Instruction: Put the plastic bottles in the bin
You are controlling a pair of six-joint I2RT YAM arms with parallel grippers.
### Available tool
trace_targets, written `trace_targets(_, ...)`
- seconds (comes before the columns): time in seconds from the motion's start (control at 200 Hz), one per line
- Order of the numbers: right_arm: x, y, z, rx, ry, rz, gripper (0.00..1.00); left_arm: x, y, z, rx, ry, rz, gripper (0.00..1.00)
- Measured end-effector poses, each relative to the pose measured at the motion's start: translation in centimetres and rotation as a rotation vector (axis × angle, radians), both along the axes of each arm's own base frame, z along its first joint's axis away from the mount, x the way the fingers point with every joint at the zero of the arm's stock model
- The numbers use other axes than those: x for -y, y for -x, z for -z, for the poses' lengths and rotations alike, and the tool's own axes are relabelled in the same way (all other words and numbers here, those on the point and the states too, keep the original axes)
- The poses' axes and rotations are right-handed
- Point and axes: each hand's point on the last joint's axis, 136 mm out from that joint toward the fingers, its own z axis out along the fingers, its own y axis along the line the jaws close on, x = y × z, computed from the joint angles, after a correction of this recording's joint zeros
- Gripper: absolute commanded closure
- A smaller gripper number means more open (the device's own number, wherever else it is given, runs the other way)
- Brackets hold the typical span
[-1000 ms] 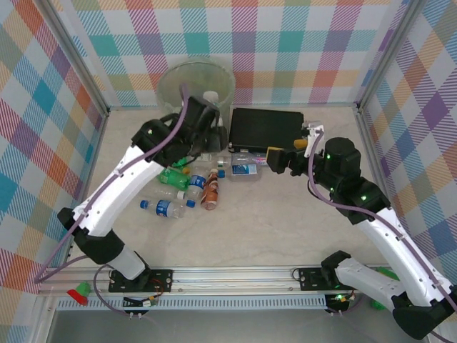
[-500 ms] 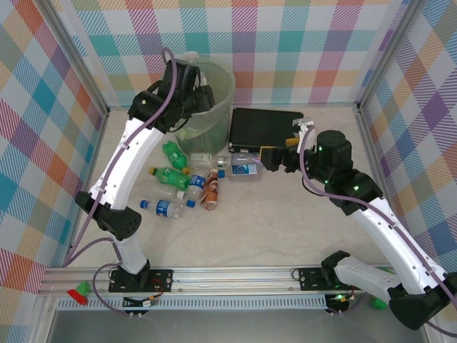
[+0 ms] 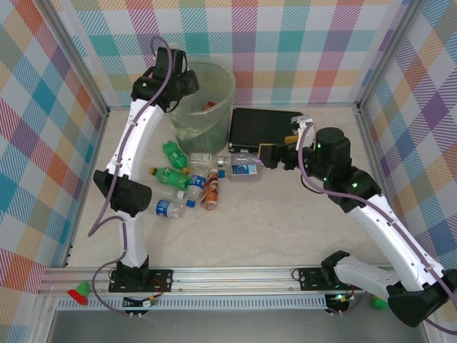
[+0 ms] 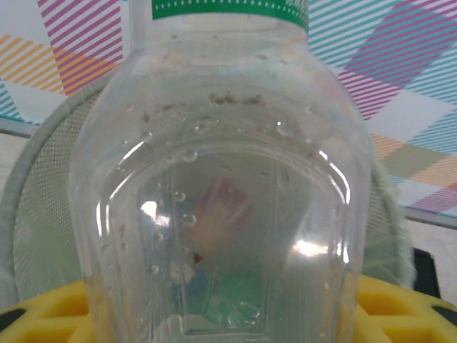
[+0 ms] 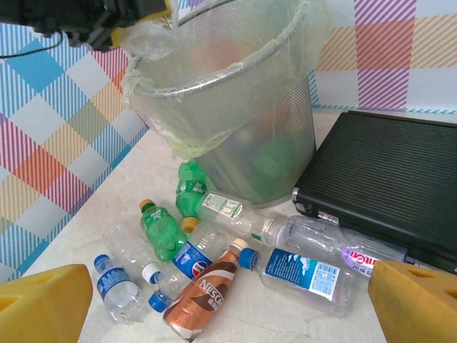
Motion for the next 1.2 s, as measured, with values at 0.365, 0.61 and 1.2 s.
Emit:
trace_targets(0.365,-0.2,-0.3,0.5,-0.017,0.0,0.003,0.01,0.2,-0.6,2.3,-0.066,0.028,0.023,0.32)
trace_targets(0.61,-0.9,-1.0,1.7,-0.063,0.0,-0.007,0.01,0.4,-0.1,1.6,-0.061,0.038,0.037,0.11)
trace_targets(1.2,-2.3,-1.3,1.7,-0.096,-0.056,-0.045,0.01,-4.1,11.6,-1.9,-0.041,0.053,-0.021,0.0)
